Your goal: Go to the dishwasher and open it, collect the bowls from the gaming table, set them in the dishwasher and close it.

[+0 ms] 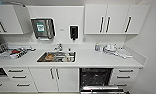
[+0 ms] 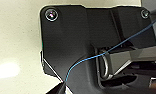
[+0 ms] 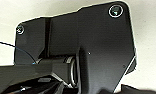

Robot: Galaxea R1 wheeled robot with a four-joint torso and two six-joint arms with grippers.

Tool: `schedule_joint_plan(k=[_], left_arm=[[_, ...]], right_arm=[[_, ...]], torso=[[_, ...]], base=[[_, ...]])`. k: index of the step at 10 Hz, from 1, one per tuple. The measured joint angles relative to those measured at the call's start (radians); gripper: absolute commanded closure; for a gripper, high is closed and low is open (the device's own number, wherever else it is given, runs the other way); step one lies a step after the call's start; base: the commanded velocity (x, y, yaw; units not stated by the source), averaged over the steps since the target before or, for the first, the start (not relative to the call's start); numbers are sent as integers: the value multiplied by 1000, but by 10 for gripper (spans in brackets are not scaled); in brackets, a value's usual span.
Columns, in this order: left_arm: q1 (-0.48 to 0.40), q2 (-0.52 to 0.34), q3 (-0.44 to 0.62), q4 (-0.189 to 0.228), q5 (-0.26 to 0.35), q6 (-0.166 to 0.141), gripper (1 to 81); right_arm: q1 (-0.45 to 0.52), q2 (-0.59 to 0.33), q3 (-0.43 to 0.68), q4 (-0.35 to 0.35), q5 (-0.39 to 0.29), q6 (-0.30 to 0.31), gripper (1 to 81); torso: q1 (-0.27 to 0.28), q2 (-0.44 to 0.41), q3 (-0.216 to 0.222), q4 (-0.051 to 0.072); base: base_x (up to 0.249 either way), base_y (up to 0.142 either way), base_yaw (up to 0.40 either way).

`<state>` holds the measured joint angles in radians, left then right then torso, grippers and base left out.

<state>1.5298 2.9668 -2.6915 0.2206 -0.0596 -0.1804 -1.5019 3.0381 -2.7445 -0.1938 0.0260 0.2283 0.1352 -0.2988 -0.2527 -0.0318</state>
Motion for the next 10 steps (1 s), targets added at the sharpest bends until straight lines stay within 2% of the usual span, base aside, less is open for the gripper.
schedule_joint_plan(k=[10], left_arm=[[-20,-3,-1,-1,-5,0,10]], right_arm=[[3,3,0,6,-1,0,10]], torso=[[-1,0,0,0]], base=[[0,0,345]])
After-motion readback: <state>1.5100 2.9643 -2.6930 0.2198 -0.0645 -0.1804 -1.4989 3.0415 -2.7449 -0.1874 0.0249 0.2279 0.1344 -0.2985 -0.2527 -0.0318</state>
